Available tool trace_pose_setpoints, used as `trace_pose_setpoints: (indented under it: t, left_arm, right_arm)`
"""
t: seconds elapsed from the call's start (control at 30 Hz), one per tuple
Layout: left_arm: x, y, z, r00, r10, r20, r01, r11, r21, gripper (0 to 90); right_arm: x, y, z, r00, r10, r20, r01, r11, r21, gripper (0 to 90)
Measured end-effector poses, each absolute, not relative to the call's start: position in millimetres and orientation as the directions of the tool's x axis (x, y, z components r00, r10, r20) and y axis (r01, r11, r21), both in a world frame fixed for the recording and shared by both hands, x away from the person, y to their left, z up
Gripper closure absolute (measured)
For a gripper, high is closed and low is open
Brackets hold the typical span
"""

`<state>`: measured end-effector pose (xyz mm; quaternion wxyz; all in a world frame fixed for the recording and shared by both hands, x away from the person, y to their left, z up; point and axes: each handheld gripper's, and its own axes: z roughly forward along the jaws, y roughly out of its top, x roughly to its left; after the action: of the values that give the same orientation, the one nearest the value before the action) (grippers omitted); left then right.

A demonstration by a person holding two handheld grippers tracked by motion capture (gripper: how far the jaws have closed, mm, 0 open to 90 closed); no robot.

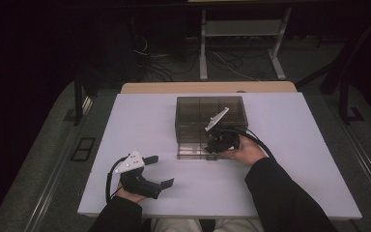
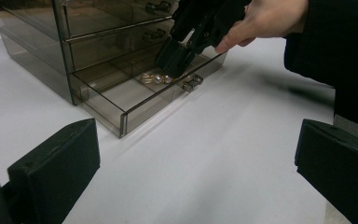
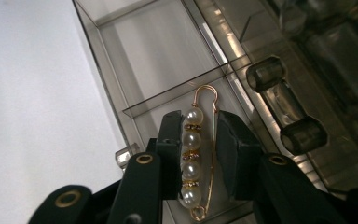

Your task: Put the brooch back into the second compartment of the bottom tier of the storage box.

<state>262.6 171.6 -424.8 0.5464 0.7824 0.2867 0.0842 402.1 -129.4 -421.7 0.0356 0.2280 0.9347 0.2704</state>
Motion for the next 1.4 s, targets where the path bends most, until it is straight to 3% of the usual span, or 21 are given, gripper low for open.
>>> trace_pose_setpoints:
  t: [0.6,1.0,1.17,1.23,1.4]
  left_arm:
    - [263,170,-425,0.823,0.539,-0.181,0.356,-0.240,0.903,0.0]
    - [263,170,-425,0.823,0.539,-0.180,0.357,-0.243,0.902,0.0]
    - [263,170,-426,0.823,0.539,-0.181,0.357,-0.243,0.902,0.0]
    - [263,170,-426,0.823,0.539,-0.181,0.357,-0.243,0.902,0.0]
    - [263,169,-426,0.823,0.539,-0.179,0.356,-0.245,0.902,0.0]
  right_arm:
    - [385,-143,-403,-0.883,0.460,0.099,0.433,0.713,0.551,44.2]
    - [372,-154,-393,-0.872,0.478,0.111,0.448,0.685,0.575,12.9]
    - [367,-161,-390,-0.856,0.499,0.135,0.474,0.651,0.593,9.5]
    - [364,-162,-389,-0.846,0.514,0.145,0.489,0.639,0.593,0.3]
    - [358,-171,-386,-0.838,0.526,0.148,0.497,0.621,0.607,0.4]
